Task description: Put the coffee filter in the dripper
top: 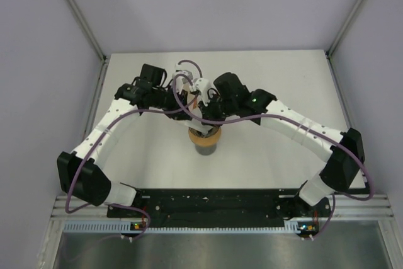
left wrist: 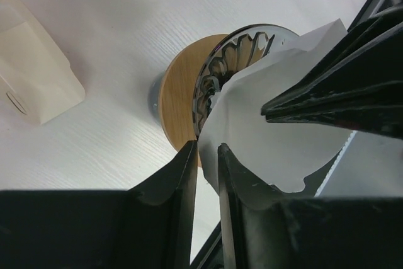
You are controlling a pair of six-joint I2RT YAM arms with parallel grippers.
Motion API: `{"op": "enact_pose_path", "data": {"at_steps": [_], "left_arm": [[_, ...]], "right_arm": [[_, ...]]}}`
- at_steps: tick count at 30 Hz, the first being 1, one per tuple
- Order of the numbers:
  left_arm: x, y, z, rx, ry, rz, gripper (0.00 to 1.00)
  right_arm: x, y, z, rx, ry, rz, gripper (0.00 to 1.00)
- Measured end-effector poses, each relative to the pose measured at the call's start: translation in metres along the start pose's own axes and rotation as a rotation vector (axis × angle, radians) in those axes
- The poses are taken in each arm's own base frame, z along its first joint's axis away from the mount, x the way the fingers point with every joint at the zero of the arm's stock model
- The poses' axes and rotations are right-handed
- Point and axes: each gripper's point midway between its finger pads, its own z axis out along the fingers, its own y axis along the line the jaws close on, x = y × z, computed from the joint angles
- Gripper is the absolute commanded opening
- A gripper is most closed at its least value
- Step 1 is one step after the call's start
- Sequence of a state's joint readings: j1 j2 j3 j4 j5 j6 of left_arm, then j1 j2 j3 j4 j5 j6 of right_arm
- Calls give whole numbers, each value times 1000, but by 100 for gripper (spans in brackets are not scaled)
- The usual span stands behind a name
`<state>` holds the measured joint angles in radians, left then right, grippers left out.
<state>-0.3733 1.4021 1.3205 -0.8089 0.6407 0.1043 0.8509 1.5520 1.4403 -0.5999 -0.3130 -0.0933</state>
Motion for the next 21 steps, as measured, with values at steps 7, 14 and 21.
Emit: {"op": "enact_pose_path", "data": {"at_steps": [7, 14, 21], "left_arm": [[-13, -1, -13, 22, -25, -50, 47], [-27, 10, -34, 46, -94, -152, 54], [-36, 21, -44, 46, -149, -241, 59]], "right_arm": [[23, 1, 20, 28, 106, -71, 0], [30, -4, 14, 66, 166, -87, 0], [45, -7, 31, 82, 304, -99, 0]]}}
